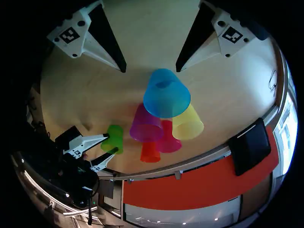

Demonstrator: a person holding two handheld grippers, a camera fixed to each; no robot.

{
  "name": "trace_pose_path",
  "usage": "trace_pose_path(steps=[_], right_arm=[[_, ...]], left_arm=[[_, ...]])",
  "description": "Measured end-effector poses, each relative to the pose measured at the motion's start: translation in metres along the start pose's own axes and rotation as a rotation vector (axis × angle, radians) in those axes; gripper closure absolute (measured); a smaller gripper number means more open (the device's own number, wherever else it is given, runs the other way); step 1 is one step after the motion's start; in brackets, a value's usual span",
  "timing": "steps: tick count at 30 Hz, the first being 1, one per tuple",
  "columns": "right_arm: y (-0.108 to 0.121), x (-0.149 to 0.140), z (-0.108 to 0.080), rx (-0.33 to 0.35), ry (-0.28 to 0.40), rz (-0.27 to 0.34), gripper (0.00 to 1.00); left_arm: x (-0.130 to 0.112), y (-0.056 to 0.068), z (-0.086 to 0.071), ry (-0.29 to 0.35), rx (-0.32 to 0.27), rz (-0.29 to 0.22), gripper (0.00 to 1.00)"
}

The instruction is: Pour water

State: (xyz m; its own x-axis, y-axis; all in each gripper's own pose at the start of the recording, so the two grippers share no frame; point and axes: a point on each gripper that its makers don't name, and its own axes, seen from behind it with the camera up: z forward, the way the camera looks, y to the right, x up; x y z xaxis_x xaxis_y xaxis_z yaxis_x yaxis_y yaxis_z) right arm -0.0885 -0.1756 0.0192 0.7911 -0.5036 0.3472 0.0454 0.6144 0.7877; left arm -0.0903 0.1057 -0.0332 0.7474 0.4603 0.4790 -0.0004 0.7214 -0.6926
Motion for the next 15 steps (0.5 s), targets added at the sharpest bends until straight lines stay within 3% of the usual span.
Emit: trace_pose_path(steps=[15], right_arm=[[0.001, -0.011, -0.043, -0.081, 0.037, 0.026, 0.0]], left_arm=[[-0.009, -0.015, -0.015, 0.036, 0.072, -0.055, 0.03]])
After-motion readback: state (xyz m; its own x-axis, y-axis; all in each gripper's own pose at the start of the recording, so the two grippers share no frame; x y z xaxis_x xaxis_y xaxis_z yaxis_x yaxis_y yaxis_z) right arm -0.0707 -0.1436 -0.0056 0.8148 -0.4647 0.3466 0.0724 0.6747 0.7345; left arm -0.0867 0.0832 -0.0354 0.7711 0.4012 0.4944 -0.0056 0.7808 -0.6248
